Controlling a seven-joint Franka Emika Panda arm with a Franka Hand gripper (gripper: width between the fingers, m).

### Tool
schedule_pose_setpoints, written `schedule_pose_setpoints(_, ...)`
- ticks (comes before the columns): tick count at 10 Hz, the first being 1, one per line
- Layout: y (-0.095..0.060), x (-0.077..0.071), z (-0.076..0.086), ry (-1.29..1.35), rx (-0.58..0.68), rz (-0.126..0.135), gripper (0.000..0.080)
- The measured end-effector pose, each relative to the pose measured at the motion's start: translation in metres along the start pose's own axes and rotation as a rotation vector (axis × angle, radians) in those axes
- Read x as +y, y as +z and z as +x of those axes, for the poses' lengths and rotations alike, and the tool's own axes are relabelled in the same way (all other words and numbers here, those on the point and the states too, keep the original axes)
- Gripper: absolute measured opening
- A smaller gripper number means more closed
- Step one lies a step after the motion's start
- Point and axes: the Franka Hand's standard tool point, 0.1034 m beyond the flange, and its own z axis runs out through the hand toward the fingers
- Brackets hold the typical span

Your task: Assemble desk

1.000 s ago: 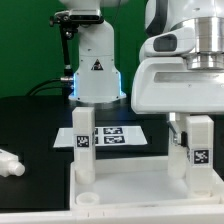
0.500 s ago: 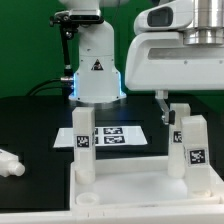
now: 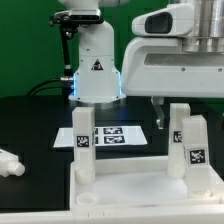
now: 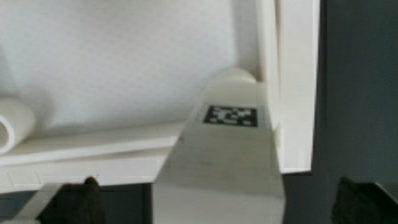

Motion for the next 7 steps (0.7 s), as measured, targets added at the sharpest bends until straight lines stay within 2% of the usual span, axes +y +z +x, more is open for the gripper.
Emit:
schedule_pose_setpoints(2,0.0011,-0.0004,-0.0006,0.036,0.002,-0.001,0.0649)
schedule_pose_setpoints(4,0.0013,-0.0006,-0.0007,0.127,0.001,0.0,0.0397)
schedule_pose_setpoints(5,0.0003,-0.0017,0.0004,0.201,0.004,0.003,0.0397)
schedule_pose_setpoints(6,0.0002,-0.0018,0.0006,0.26,0.005,0.004,0.0293)
schedule_pose_setpoints(7,0.0002,-0.0018,0.0006,0.308,0.004,0.004,0.029)
